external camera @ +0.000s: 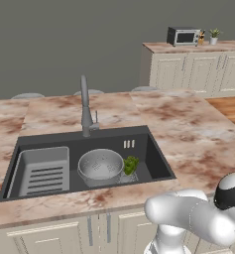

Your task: Pick the colander and teapot and place them in the sink. Then turn on the water.

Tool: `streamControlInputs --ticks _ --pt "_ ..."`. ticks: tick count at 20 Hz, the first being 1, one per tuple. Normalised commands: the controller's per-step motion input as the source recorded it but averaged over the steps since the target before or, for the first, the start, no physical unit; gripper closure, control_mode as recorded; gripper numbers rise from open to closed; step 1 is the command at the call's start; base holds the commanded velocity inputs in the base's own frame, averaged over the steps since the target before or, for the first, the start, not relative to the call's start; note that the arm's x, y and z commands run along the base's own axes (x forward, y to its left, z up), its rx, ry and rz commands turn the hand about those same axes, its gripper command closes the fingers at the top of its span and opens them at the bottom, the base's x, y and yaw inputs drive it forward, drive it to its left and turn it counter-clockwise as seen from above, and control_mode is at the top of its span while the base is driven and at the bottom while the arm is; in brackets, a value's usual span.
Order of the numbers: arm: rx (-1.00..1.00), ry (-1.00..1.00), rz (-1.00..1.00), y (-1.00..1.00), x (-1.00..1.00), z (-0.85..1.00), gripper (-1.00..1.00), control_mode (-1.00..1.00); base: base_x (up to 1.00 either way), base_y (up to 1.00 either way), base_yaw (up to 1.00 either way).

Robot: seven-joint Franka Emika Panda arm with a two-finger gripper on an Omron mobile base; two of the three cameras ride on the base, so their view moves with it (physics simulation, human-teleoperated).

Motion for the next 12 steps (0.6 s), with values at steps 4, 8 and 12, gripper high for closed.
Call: streamControlInputs --ticks 4,8,12 --pt "0.00 0.00 0.00 -0.18 0.15 -0.30 -1.00 -1.00 0.00 0.00 0.00" --pt "0.00 0.00 -0.01 -0.04 0.21 -0.23 -1.00 -1.00 0.00 0.00 0.00" --pt "0.00 0.00 0.00 -0.02 0.22 -0.22 -1.00 -1.00 0.00 0.00 0.00"
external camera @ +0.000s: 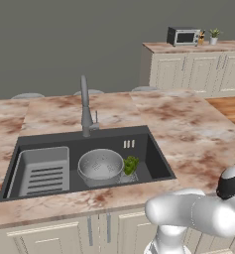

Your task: Pick the colander and teapot and place them in the sink. Then turn on the water.

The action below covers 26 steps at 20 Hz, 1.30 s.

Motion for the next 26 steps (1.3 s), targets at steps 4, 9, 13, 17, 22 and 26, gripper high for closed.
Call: streamControlInputs --ticks 4,9,13,17,22,26 --pt "0.00 0.00 0.00 -0.06 0.21 -0.22 -1.00 -1.00 0.00 0.00 0.00" --pt "0.00 0.00 0.00 -0.09 0.19 -0.19 -1.00 -1.00 0.00 0.00 0.00" --pt "0.00 0.00 0.00 -0.23 0.08 -0.21 -1.00 -1.00 0.00 0.00 0.00" --pt "0.00 0.00 0.00 -0.22 0.07 -0.17 -1.00 -1.00 0.00 0.00 0.00" --pt "0.00 0.00 0.00 -0.18 0.21 -0.19 -1.00 -1.00 0.00 0.00 0.00" --pt "0.00 0.00 0.00 -0.15 0.24 -0.19 -1.00 -1.00 0.00 0.00 0.00"
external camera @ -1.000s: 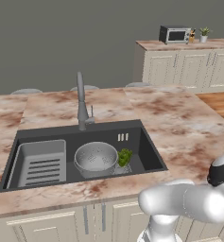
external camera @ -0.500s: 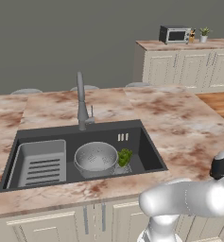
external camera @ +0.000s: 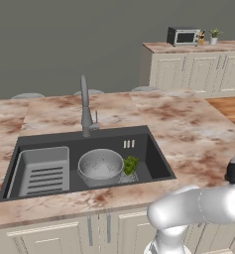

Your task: Pick the colander and teapot and place them in the sink. Then turn on the water.

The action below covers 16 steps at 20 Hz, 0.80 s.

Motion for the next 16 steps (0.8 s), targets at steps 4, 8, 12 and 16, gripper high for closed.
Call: streamControlInputs --ticks 4,8,12,16 --pt "0.00 0.00 0.00 -0.18 0.20 -0.16 -1.00 -1.00 0.00 0.00 0.00" --pt "0.01 0.00 0.00 -0.21 0.17 -0.13 -1.00 -1.00 0.00 0.00 0.00" --pt "0.03 0.00 0.00 -0.23 0.04 -0.10 -1.00 -1.00 0.00 0.00 0.00" --pt "0.03 0.00 0.00 -0.23 0.04 -0.12 -1.00 -1.00 0.00 0.00 0.00"
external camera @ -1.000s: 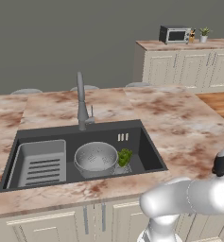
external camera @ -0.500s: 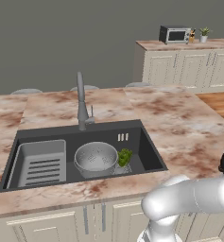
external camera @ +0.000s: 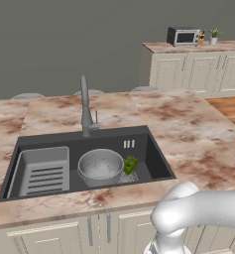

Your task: Pick the colander and teapot and place them in the sink. Then turn on the water.

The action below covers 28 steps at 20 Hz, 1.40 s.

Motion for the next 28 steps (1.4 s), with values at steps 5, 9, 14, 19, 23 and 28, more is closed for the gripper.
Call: streamControlInputs --ticks 5,9,14,19,23,28 --pt "0.01 0.00 0.00 -0.07 0.03 -0.17 -1.00 -1.00 0.00 0.00 0.00" --pt "0.00 0.00 0.00 0.00 0.01 -0.06 -1.00 -1.00 0.00 0.00 0.00" --pt "0.00 0.00 0.00 0.00 0.01 -0.09 -1.00 -1.00 0.00 0.00 0.00" --pt "0.00 0.00 0.00 0.00 0.00 -0.14 -1.00 -1.00 0.00 0.00 0.00" --pt "0.00 0.00 0.00 0.00 0.00 -0.17 -1.00 -1.00 0.00 0.00 0.00" --pt "0.00 0.00 0.00 0.00 0.00 -0.15 -1.00 -1.00 0.00 0.00 0.00"
